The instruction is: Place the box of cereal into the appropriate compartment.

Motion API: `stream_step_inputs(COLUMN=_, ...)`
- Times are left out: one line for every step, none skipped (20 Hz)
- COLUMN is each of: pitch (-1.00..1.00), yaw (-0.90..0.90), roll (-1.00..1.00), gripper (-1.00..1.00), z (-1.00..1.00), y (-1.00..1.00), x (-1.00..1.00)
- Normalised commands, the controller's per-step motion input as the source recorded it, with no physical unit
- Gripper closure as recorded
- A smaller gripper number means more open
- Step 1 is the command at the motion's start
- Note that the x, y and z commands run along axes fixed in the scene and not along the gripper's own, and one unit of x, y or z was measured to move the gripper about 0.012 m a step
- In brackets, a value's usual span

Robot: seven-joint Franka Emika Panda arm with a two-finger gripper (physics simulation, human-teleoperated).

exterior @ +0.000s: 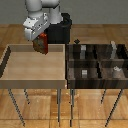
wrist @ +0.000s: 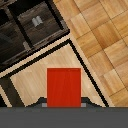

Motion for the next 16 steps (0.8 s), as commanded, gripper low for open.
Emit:
stream_step_inputs(pitch=0.0, yaw=0.0, roll=0.0, gripper=1.0, z=0.0, y=0.0, x=-1.0)
stream_step_inputs(pitch=0.0, yaw=0.0, roll=0.0, gripper=1.0, z=0.0, y=0.0, x=-1.0)
stream_step_inputs(pitch=0.0, yaw=0.0, roll=0.0, gripper=1.0, z=0.0, y=0.0, x=-1.0)
stream_step_inputs(pitch=0.0, yaw=0.0, roll=0.0, gripper=1.0, z=0.0, y=0.0, x=-1.0)
stream_step_inputs(pitch=0.0, yaw=0.0, roll=0.0, gripper=1.0, z=0.0, y=0.0, x=-1.0)
stream_step_inputs(pitch=0.0, yaw=0.0, roll=0.0, gripper=1.0, z=0.0, y=0.0, x=-1.0)
stream_step_inputs(pitch=0.0, yaw=0.0, roll=0.0, gripper=1.0, z=0.0, y=0.0, x=-1.0)
stream_step_inputs(pitch=0.0, yaw=0.0, roll=0.0, gripper=1.0, z=0.0, y=0.0, x=-1.0)
stream_step_inputs(pitch=0.0, yaw=0.0, roll=0.0, gripper=1.0, z=0.0, y=0.0, x=-1.0)
stream_step_inputs(pitch=0.0, yaw=0.0, roll=0.0, gripper=1.0, z=0.0, y=0.0, x=-1.0)
stream_step_inputs(pitch=0.0, yaw=0.0, roll=0.0, gripper=1.0, z=0.0, y=0.0, x=-1.0)
stream_step_inputs(pitch=0.0, yaw=0.0, roll=0.0, gripper=1.0, z=0.0, y=0.0, x=-1.0)
stream_step_inputs(pitch=0.0, yaw=0.0, roll=0.0, gripper=1.0, z=0.0, y=0.0, x=-1.0)
stream_step_inputs(pitch=0.0, yaw=0.0, roll=0.0, gripper=1.0, z=0.0, y=0.0, x=-1.0)
stream_step_inputs(pitch=0.0, yaw=0.0, roll=0.0, gripper=1.0, z=0.0, y=0.0, x=-1.0)
stream_step_inputs(pitch=0.0, yaw=0.0, roll=0.0, gripper=1.0, z=0.0, y=1.0, x=0.0)
